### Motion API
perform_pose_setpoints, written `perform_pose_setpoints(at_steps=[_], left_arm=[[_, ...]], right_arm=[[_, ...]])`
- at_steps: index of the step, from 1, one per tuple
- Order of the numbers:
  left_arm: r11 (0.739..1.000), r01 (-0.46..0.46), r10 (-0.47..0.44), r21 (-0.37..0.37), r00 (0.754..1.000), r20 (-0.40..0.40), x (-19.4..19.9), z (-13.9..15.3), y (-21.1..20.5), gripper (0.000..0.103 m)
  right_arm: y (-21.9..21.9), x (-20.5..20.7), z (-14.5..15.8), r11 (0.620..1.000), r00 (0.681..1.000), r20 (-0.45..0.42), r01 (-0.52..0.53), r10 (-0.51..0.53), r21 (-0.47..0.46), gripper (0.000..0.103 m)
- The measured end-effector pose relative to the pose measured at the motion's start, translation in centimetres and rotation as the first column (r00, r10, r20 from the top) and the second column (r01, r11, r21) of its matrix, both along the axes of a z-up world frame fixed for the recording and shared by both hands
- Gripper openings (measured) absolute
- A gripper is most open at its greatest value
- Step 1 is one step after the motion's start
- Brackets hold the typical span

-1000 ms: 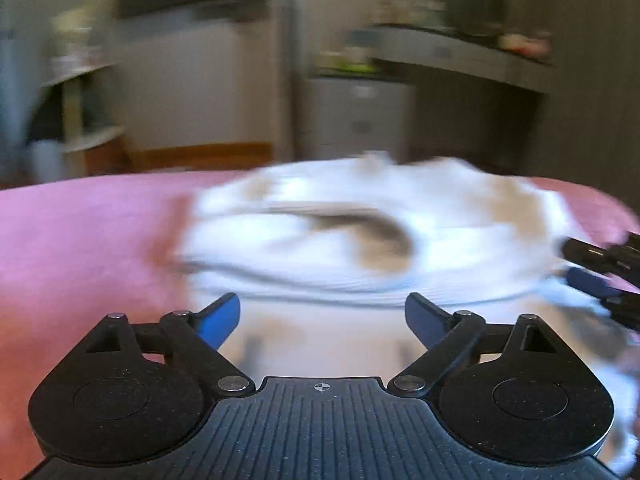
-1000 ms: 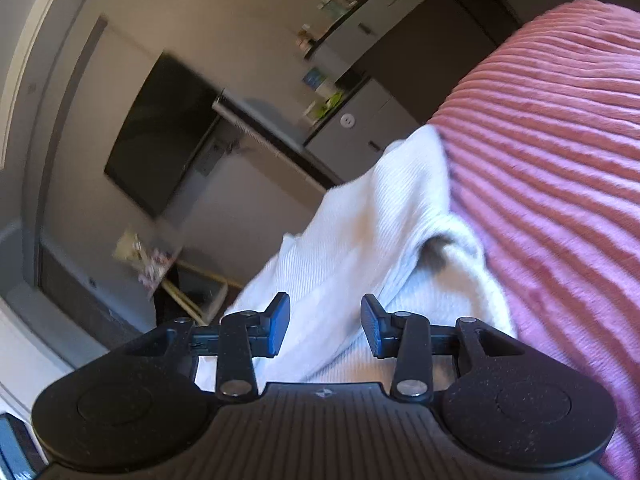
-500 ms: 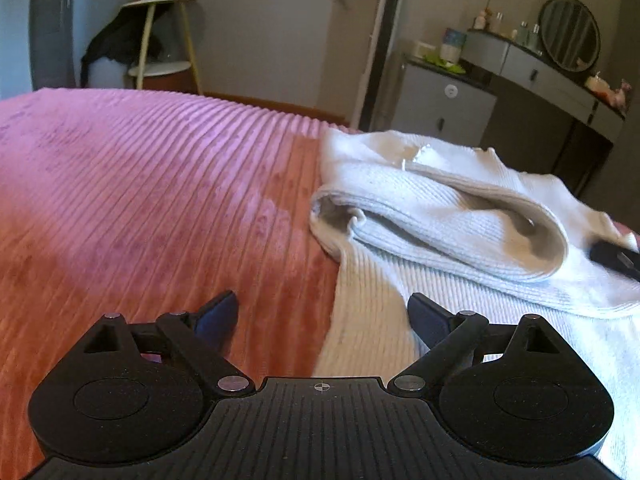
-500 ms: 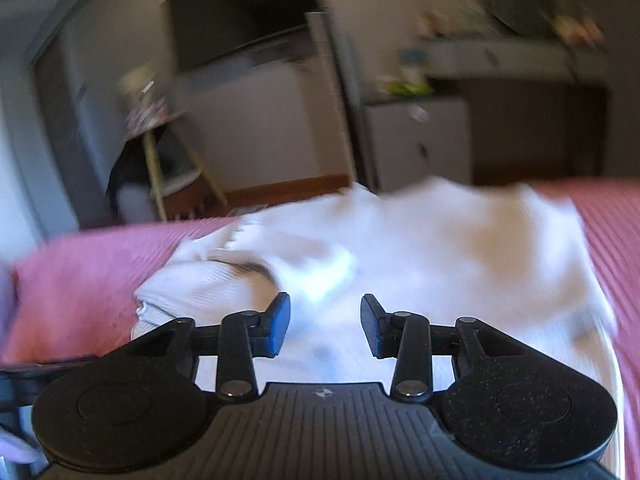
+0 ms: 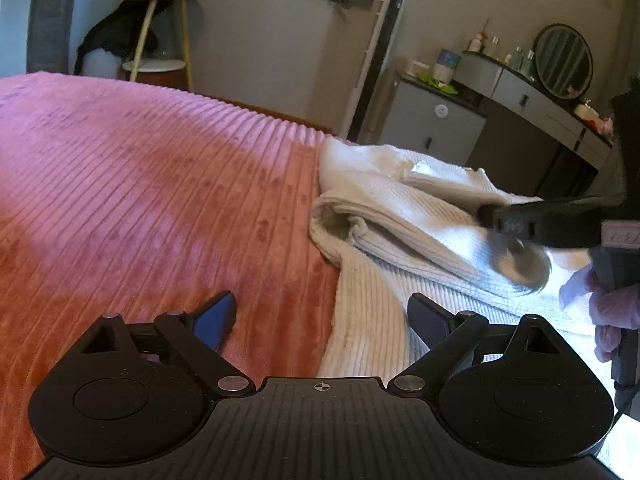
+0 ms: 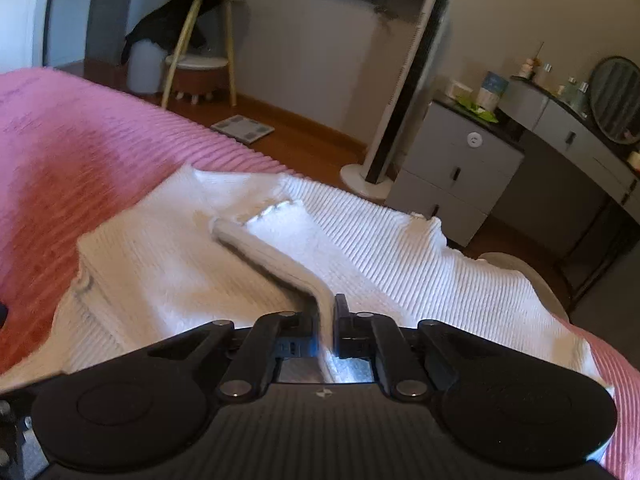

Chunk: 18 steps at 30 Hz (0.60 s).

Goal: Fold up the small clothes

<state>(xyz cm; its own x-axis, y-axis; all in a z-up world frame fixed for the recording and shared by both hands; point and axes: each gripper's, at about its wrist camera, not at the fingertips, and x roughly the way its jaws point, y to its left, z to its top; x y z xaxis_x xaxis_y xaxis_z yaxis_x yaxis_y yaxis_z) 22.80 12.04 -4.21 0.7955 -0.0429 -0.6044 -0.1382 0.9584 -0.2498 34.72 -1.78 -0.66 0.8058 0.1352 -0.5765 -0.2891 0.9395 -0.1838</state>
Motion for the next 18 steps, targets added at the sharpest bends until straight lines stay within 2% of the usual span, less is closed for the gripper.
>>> perform_pose_setpoints(at_steps=[2,3,5,7,12,15,18], left_arm=[[1.0,-0.012,0.012,-0.027,1.0,0.009,0.0,0.0,0.3,0.096],[0.999,-0.019,0.019,-0.043,1.0,0.013,-0.1,0.0,0.5,0.096],[0.997,-0.033,0.035,-0.074,0.999,0.021,-0.1,0.0,0.8,0.096],[0.994,-0.046,0.049,-0.095,0.999,0.025,-0.1,-0.1,1.0,0.096],[0.985,-0.07,0.076,-0.155,0.997,0.034,-0.4,-0.1,1.4,0.096],[0.985,-0.075,0.081,-0.158,0.996,0.035,-0.5,-0.2,1.4,0.096],[0.99,-0.072,0.077,-0.122,0.996,0.036,-0.4,-0.3,0.8,0.096]], right_arm=[[-2.7,-0.7,1.7,0.982,0.995,0.04,0.089,-0.097,0.168,0.006],[-4.7,-1.4,2.4,0.953,0.985,0.054,0.142,-0.162,0.267,0.006],[-9.0,-3.3,2.7,0.857,0.961,0.044,0.224,-0.275,0.465,0.007],[-12.7,-4.8,1.6,0.766,0.938,-0.012,0.29,-0.346,0.574,0.007],[-17.9,-6.1,-3.6,0.639,0.871,-0.245,0.482,-0.427,0.6,0.015],[-19.5,-6.8,-4.7,0.585,0.866,-0.27,0.486,-0.42,0.649,0.016],[-20.6,-7.1,-4.7,0.536,0.857,-0.277,0.492,-0.434,0.686,0.022]])
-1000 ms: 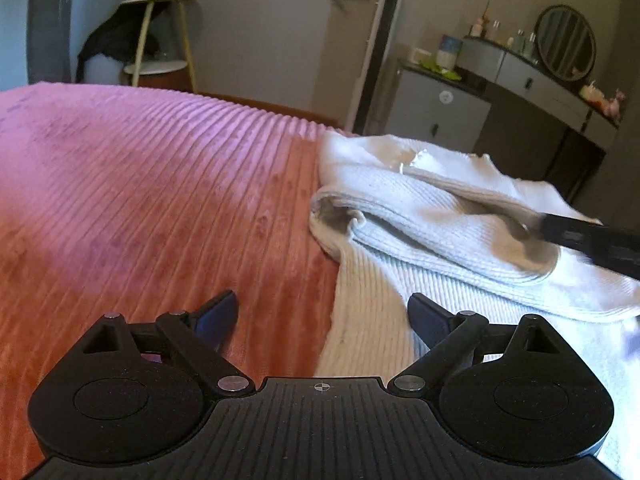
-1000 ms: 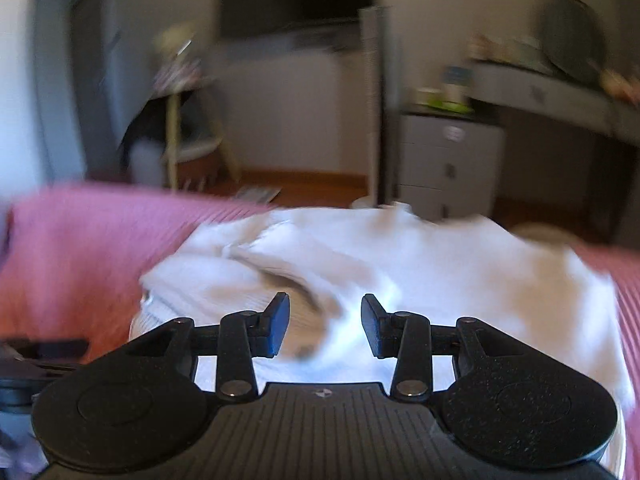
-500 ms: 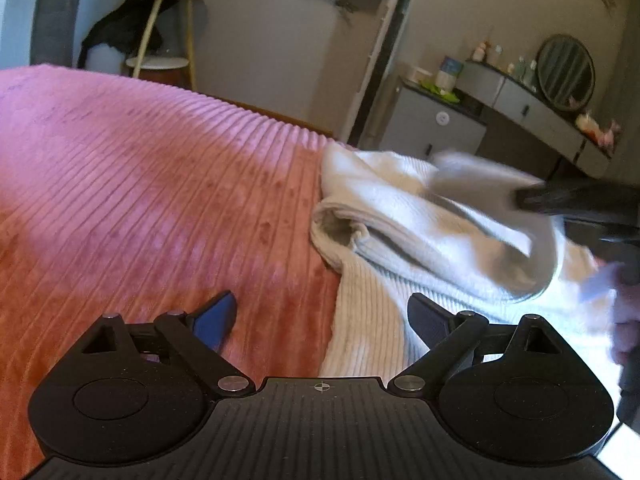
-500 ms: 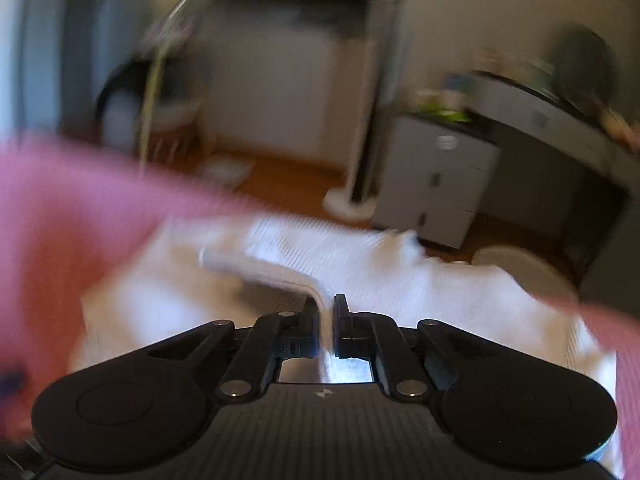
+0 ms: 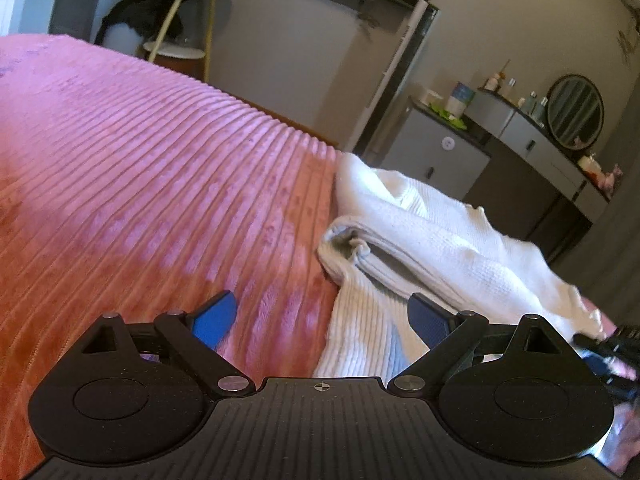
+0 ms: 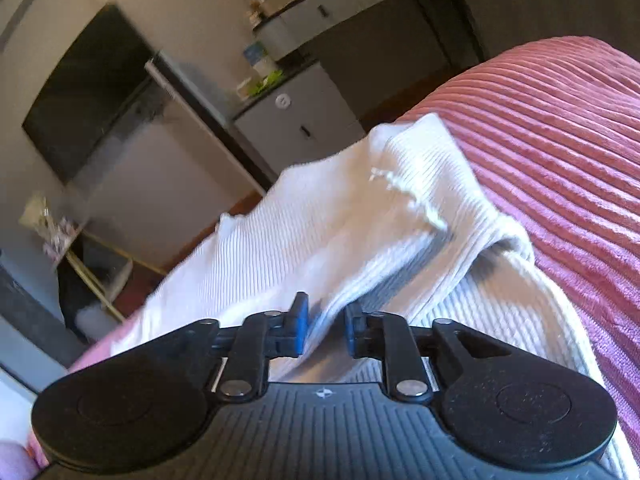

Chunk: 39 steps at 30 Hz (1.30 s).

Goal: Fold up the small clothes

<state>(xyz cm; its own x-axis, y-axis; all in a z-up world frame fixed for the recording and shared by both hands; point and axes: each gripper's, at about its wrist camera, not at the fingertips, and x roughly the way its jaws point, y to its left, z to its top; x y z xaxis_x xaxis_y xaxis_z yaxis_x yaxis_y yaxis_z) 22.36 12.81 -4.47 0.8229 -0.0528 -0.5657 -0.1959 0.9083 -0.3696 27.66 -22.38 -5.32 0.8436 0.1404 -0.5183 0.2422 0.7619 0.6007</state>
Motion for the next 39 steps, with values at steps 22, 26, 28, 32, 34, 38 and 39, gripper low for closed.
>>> perform_pose_setpoints(at_steps=[22,26,28,32,34,38,39], left_arm=[[0.999,0.003,-0.003,0.047,1.0,0.002,0.3,-0.4,-0.7,0.097],[0.998,0.009,-0.009,0.061,1.0,0.001,0.3,-0.5,-0.9,0.097],[0.998,0.009,-0.009,0.068,1.0,0.0,0.3,-0.6,-1.0,0.097],[0.997,0.01,-0.01,0.08,1.0,-0.004,0.3,-0.6,-1.2,0.097],[0.996,0.011,-0.01,0.087,1.0,-0.011,0.3,-0.5,-1.3,0.097],[0.997,0.009,-0.007,0.081,1.0,-0.026,0.0,-0.3,-1.4,0.097],[0.997,0.008,-0.006,0.077,1.0,-0.03,-0.1,-0.2,-1.4,0.097]], right_arm=[[2.4,2.2,1.5,0.848,0.991,-0.087,-0.136,0.106,-0.513,0.007],[2.2,1.9,1.8,0.841,0.993,-0.082,-0.12,0.09,-0.528,0.007],[2.4,1.9,1.6,0.823,0.991,-0.097,-0.132,0.094,-0.552,0.007],[2.7,2.6,1.1,0.801,0.983,-0.141,-0.175,0.114,-0.572,0.007],[2.6,2.9,1.2,0.791,0.978,-0.163,-0.202,0.131,-0.578,0.007],[2.2,3.0,2.3,0.798,0.971,-0.194,-0.229,0.143,-0.557,0.007],[2.1,2.7,2.6,0.8,0.971,-0.193,-0.226,0.14,-0.555,0.008]])
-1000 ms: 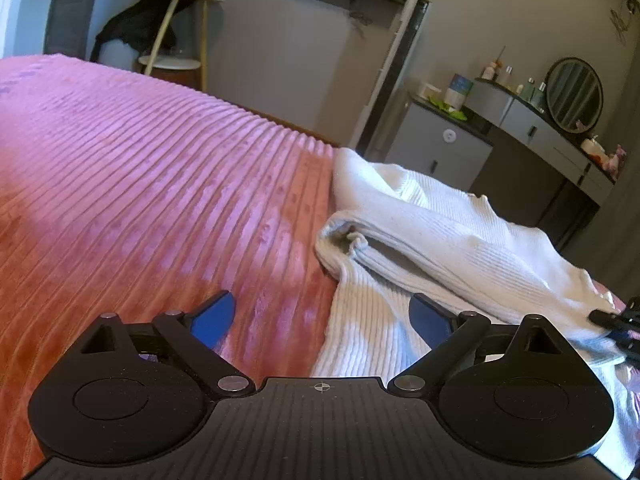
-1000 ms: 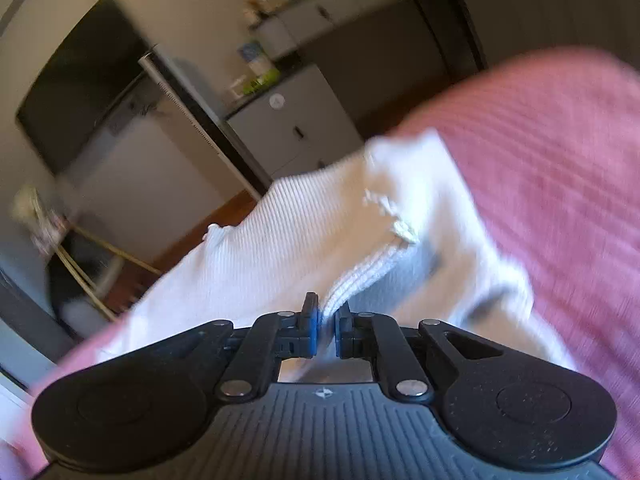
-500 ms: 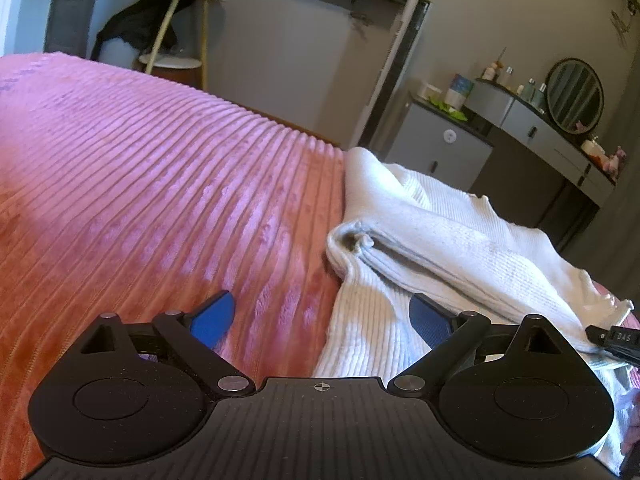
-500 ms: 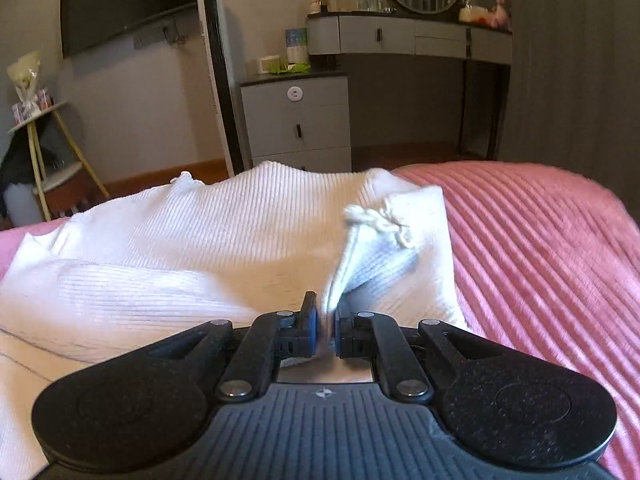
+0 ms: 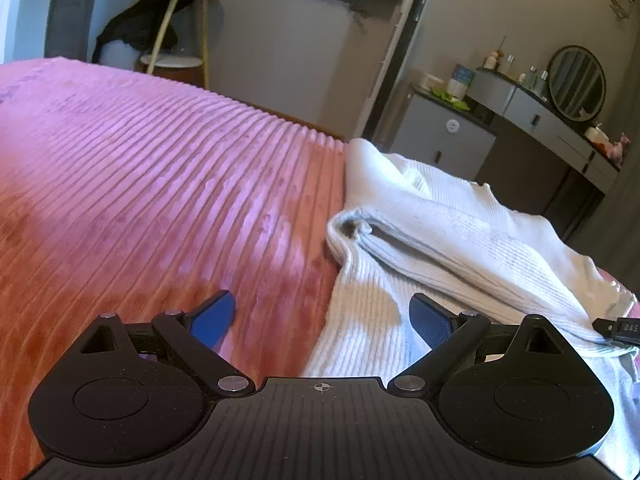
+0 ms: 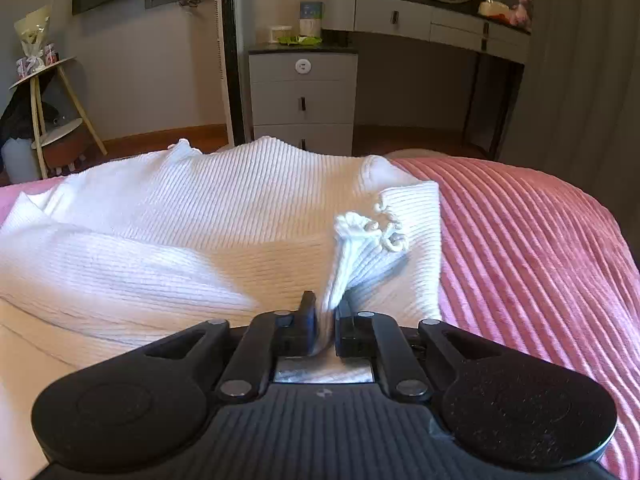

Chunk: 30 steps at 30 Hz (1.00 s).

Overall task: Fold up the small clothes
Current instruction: 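Open the right gripper to release the cuff on the folded sleeve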

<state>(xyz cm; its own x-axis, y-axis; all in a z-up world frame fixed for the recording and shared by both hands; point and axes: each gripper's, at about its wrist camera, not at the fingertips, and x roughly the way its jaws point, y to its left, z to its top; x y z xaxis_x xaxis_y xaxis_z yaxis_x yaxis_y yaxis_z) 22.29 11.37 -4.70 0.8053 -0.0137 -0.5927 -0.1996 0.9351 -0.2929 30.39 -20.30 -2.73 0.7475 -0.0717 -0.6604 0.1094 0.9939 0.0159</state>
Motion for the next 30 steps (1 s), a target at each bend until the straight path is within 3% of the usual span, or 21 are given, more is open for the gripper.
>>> perform_pose_setpoints(at_steps=[6,7,9,10,14,16,19,22,26,28,30], left_arm=[[1.0,0.016,-0.017,-0.024,1.0,-0.017,-0.5,0.4,-0.5,0.097],[0.999,0.017,-0.017,-0.027,1.0,-0.02,-0.5,0.4,-0.6,0.097],[1.0,0.018,-0.018,-0.023,1.0,-0.025,-0.6,0.4,-0.8,0.097],[1.0,0.019,-0.019,-0.019,0.999,-0.03,-0.6,0.5,-0.9,0.097],[0.999,0.01,-0.01,-0.047,1.0,-0.001,-0.9,1.4,-0.6,0.096],[0.999,0.012,-0.011,-0.042,1.0,0.029,-1.0,2.1,-0.6,0.096],[0.999,0.019,-0.021,0.027,0.996,0.089,-0.8,3.3,-0.9,0.096],[0.998,0.034,-0.041,0.057,0.992,0.122,0.7,3.8,-1.4,0.097],[0.999,0.028,-0.031,0.023,0.993,0.116,4.1,3.6,-1.6,0.097],[0.998,0.045,-0.048,0.035,0.995,0.087,6.3,3.1,-2.2,0.096],[0.994,0.055,-0.059,0.097,0.998,0.038,8.5,2.3,-3.1,0.096]], right_arm=[[-0.5,-2.2,0.7,0.996,0.997,0.01,0.077,-0.076,-0.053,0.011],[-0.1,-2.5,0.8,0.992,0.997,0.007,0.078,-0.078,-0.098,0.011],[1.4,-3.1,0.8,0.959,0.997,0.004,0.079,-0.081,-0.273,0.022],[1.6,-3.5,1.0,0.955,0.996,0.005,0.085,-0.088,-0.283,0.027],[-0.3,-5.4,2.1,0.987,0.99,0.041,0.141,-0.138,-0.074,0.027],[-0.7,-6.2,2.4,0.989,0.987,0.071,0.148,-0.145,-0.027,0.027],[-0.7,-6.5,2.7,0.99,0.984,0.11,0.142,-0.142,0.013,0.027],[-0.2,-5.8,3.0,0.993,0.981,0.157,0.113,-0.115,0.023,0.025],[0.8,-3.2,2.5,0.999,0.984,0.17,0.052,-0.05,-0.005,0.025],[1.0,-1.9,1.7,0.999,0.987,0.155,0.034,-0.029,-0.035,0.025],[1.3,-0.9,0.7,0.994,0.991,0.135,0.027,-0.012,-0.108,0.025]])
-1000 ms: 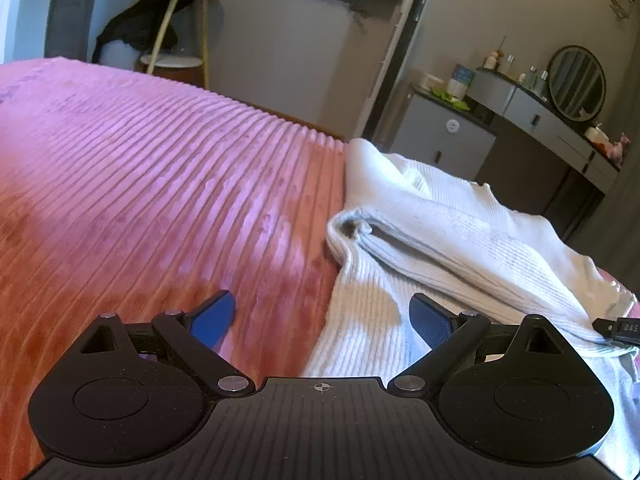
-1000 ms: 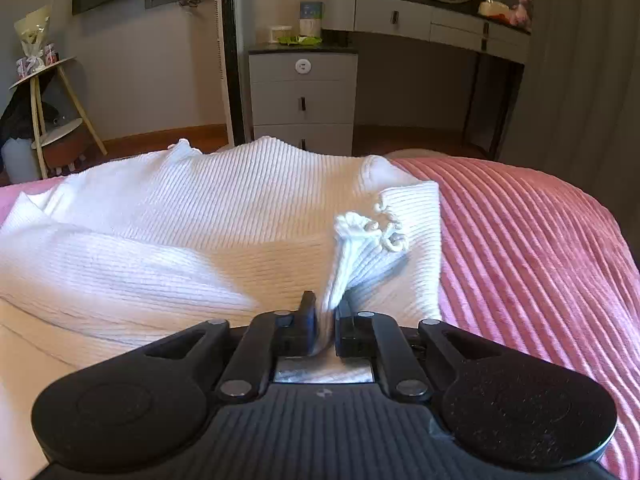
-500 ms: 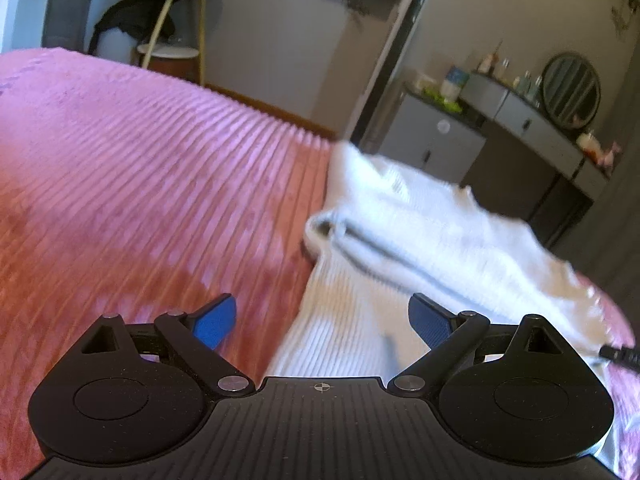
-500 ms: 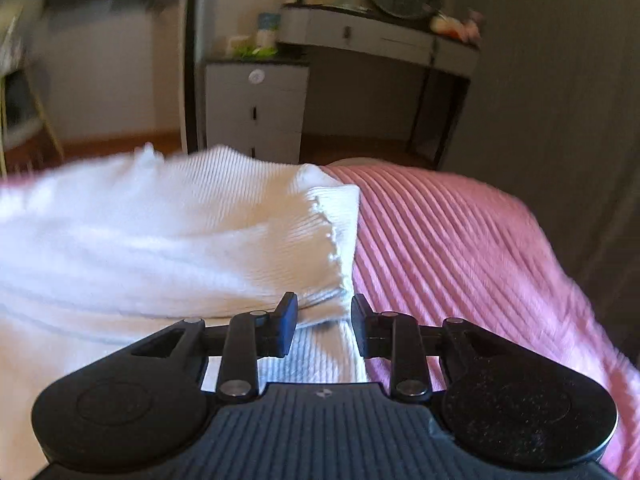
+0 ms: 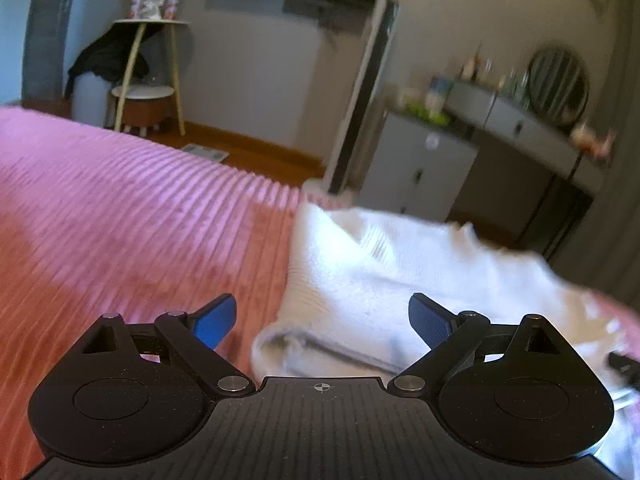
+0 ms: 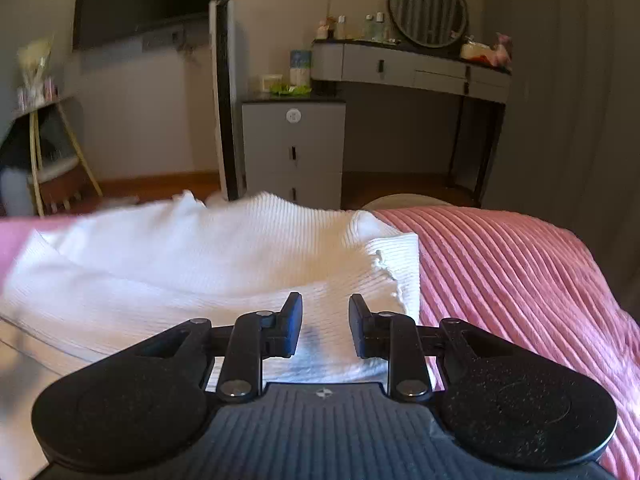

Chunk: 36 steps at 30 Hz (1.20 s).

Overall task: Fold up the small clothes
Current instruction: 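Open the right gripper to release the cuff on the folded sleeve, then move both open grippers to the sweater's hem edge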

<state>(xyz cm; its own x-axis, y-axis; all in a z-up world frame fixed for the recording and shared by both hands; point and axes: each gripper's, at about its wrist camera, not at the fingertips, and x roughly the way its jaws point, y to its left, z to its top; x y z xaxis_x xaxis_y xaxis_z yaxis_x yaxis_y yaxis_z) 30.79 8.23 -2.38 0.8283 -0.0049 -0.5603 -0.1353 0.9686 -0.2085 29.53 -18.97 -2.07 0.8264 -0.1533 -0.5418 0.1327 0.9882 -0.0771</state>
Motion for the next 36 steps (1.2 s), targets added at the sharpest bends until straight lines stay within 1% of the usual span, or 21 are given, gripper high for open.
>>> perform_pose_setpoints(at_steps=[3,4,5,7,10,12,14,15,17,19,21,23,24,25,27,29,30,32,34,35,36], left_arm=[[0.987,0.063,-0.042,0.149,0.989,-0.139,3.0,-2.1,-2.0,0.098],[0.984,0.068,-0.044,0.162,0.988,-0.148,3.3,-2.7,-2.2,0.099],[0.988,0.057,-0.037,0.145,0.99,-0.14,3.4,-3.0,-2.0,0.102],[0.993,0.056,-0.041,0.102,0.988,-0.149,3.4,-3.1,-1.3,0.102],[0.994,0.053,-0.039,0.1,0.989,-0.14,2.5,-3.0,-0.8,0.102],[0.994,0.051,-0.038,0.092,0.989,-0.142,0.8,-2.6,-0.3,0.102],[0.996,0.054,-0.044,0.075,0.99,-0.134,-1.7,-2.0,0.1,0.102],[0.994,0.071,-0.058,0.079,0.987,-0.147,-3.1,-1.8,0.2,0.102],[0.991,0.089,-0.07,0.104,0.982,-0.177,-6.3,-1.6,0.2,0.102],[0.99,0.103,-0.082,0.096,0.975,-0.208,-9.3,-1.7,0.5,0.102],[0.995,0.083,-0.07,0.049,0.97,-0.233,-12.3,-1.8,1.3,0.102],[0.997,0.08,-0.074,0.009,0.958,-0.276,-14.5,-1.9,1.7,0.102],[0.996,0.092,-0.086,0.008,0.953,-0.289,-15.3,-1.8,1.7,0.102],[0.994,0.104,-0.093,0.022,0.95,-0.297,-16.2,-1.6,1.6,0.102],[0.991,0.131,-0.113,0.037,0.943,-0.312,-17.3,-1.3,1.3,0.102],[0.986,0.161,-0.141,0.035,0.934,-0.329,-18.0,-1.0,1.2,0.102],[0.985,0.172,-0.152,0.028,0.929,-0.337,-18.3,-1.0,1.2,0.102],[0.985,0.173,-0.166,-0.012,0.921,-0.353,-19.0,-0.9,1.5,0.1],[0.982,0.17,-0.188,-0.082,0.908,-0.373,-19.6,-1.0,2.1,0.09],[0.981,0.167,-0.193,-0.1,0.903,-0.385,-20.0,-1.2,2.1,0.081],[0.979,0.17,-0.201,-0.113,0.895,-0.398,-20.2,-1.3,2.1,0.08]], right_arm=[[-0.3,1.0,-2.0,0.994,0.999,-0.045,-0.011,0.006,-0.11,0.022],[-0.4,1.1,-2.5,0.991,0.999,-0.046,-0.027,0.021,-0.133,0.022],[-0.5,1.1,-2.8,0.987,0.999,-0.043,-0.038,0.032,-0.157,0.022],[-0.8,1.4,-2.9,0.988,0.998,-0.051,-0.047,0.04,-0.148,0.022],[-0.8,1.9,-2.8,0.983,0.995,-0.079,-0.077,0.064,-0.165,0.022],[-0.7,1.3,-1.7,0.983,0.993,-0.098,-0.088,0.072,-0.163,0.022],[-1.0,-0.9,-0.4,0.99,0.993,-0.098,-0.075,0.063,-0.122,0.023],[-1.2,-2.3,0.1,0.993,0.994,-0.091,-0.071,0.062,-0.1,0.023],[-1.7,-5.8,0.8,0.998,0.993,-0.104,-0.057,0.052,-0.042,0.031],[-2.3,-9.5,1.2,0.997,0.989,-0.128,-0.063,0.069,0.05,0.031],[-3.3,-13.3,1.5,0.986,0.984,-0.165,-0.046,0.073,0.162,0.031],[-4.1,-16.3,1.8,0.969,0.971,-0.216,-0.046,0.099,0.241,0.034],[-4.4,-17.5,2.0,0.962,0.967,-0.231,-0.044,0.11,0.271,0.035],[-4.7,-18.9,2.2,0.95,0.96,-0.25,-0.04,0.123,0.311,0.04],[-5.0,-20.3,2.3,0.931,0.95,-0.277,-0.04,0.148,0.362,0.042],[-4.8,-21.1,2.6,0.931,0.937,-0.309,-0.04,0.161,0.363,0.042],[-4.8,-21.5,2.7,0.935,0.935,-0.321,-0.03,0.151,0.352,0.042],[-5.1,-21.7,2.9,0.926,0.923,-0.351,-0.014,0.157,0.376,0.042],[-5.3,-21.9,2.6,0.903,0.909,-0.379,0.007,0.173,0.43,0.041],[-5.4,-21.8,2.3,0.896,0.898,-0.401,0.017,0.182,0.445,0.04],[-5.3,-21.8,2.1,0.894,0.891,-0.418,0.03,0.179,0.448,0.04]])
